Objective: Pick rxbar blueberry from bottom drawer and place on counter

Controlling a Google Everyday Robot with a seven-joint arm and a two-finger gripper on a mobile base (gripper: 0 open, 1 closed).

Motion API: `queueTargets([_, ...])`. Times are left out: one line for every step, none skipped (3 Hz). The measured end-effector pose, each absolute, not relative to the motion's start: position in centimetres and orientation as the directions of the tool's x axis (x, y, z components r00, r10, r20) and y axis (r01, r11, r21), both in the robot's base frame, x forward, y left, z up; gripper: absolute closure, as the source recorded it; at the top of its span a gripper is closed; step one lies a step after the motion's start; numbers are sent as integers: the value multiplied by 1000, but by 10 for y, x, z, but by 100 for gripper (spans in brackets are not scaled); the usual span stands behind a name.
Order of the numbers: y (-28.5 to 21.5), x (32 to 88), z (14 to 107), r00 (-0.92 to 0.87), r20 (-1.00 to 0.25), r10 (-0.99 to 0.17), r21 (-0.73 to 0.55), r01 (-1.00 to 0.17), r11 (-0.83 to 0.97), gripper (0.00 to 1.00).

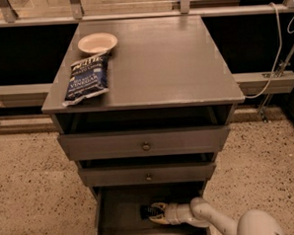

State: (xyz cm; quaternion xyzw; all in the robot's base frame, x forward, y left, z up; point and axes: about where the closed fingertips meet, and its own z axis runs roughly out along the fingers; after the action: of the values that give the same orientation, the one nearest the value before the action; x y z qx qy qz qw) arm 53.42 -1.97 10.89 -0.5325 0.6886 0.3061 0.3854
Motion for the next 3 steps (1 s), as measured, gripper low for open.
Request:
queueTargets([-20, 534, 109, -136, -857, -497, 11, -969, 245, 100])
queueTargets([-28, 519, 143, -103, -875, -473, -36, -960, 276, 100])
queueTargets([-17, 498, 138, -120, -880, -460, -2, -967, 255, 100])
